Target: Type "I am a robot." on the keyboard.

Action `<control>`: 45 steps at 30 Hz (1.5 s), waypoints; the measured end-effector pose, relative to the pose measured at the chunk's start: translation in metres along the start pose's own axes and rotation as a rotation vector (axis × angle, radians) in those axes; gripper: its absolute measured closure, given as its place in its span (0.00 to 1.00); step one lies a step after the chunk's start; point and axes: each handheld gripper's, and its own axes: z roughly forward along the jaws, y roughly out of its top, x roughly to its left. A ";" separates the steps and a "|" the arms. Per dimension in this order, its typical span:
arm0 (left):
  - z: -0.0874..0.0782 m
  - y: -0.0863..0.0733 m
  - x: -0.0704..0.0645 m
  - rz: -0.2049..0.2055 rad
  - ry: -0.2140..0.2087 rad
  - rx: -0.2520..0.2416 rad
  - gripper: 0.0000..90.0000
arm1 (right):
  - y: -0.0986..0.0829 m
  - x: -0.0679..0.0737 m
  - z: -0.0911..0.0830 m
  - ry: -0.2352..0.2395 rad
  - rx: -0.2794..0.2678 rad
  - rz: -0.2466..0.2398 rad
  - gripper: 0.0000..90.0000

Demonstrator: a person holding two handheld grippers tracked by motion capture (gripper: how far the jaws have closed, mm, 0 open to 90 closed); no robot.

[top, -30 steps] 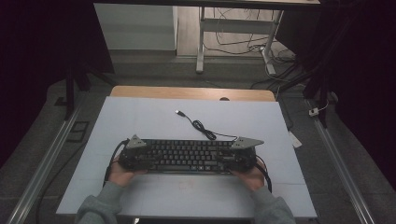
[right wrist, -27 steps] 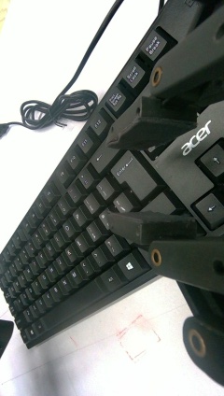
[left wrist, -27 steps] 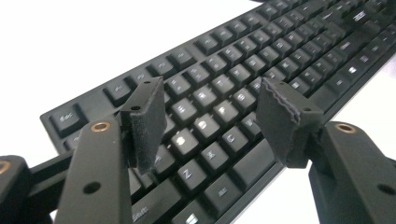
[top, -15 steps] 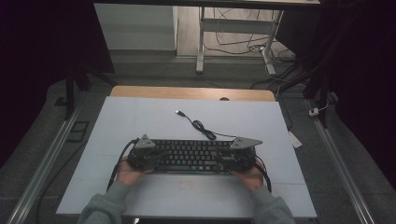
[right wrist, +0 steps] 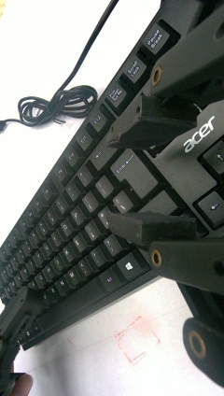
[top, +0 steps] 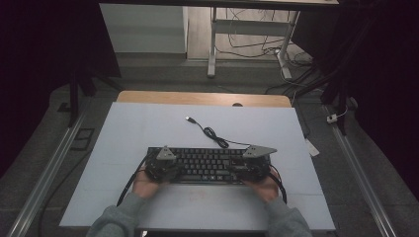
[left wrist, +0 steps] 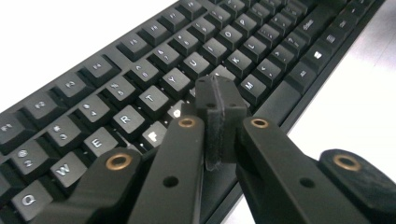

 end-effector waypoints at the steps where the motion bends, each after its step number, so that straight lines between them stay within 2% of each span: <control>1: 0.001 0.000 0.000 0.004 -0.001 0.006 0.98 | 0.000 0.000 0.000 -0.003 0.001 0.000 0.63; 20: 0.009 -0.002 -0.003 0.014 0.005 0.049 0.98 | 0.000 0.000 0.001 -0.002 -0.003 -0.001 0.62; 26: 0.007 -0.001 -0.003 0.012 0.005 0.032 0.98 | 0.000 0.001 0.001 -0.004 -0.002 -0.002 0.62; 33: -0.010 0.000 0.004 -0.019 0.003 -0.039 0.98 | 0.000 0.000 0.000 -0.001 -0.006 -0.002 0.62; 36: -0.021 -0.001 0.010 -0.045 0.008 -0.073 0.92 | 0.000 0.000 0.000 -0.002 -0.001 -0.001 0.62; 40: -0.034 -0.005 0.018 -0.092 0.033 -0.110 0.77 | 0.000 0.001 0.000 -0.007 0.002 -0.003 0.62; 45: -0.042 -0.011 0.024 -0.114 0.058 -0.106 0.58 | 0.000 0.001 0.000 -0.001 -0.004 0.000 0.61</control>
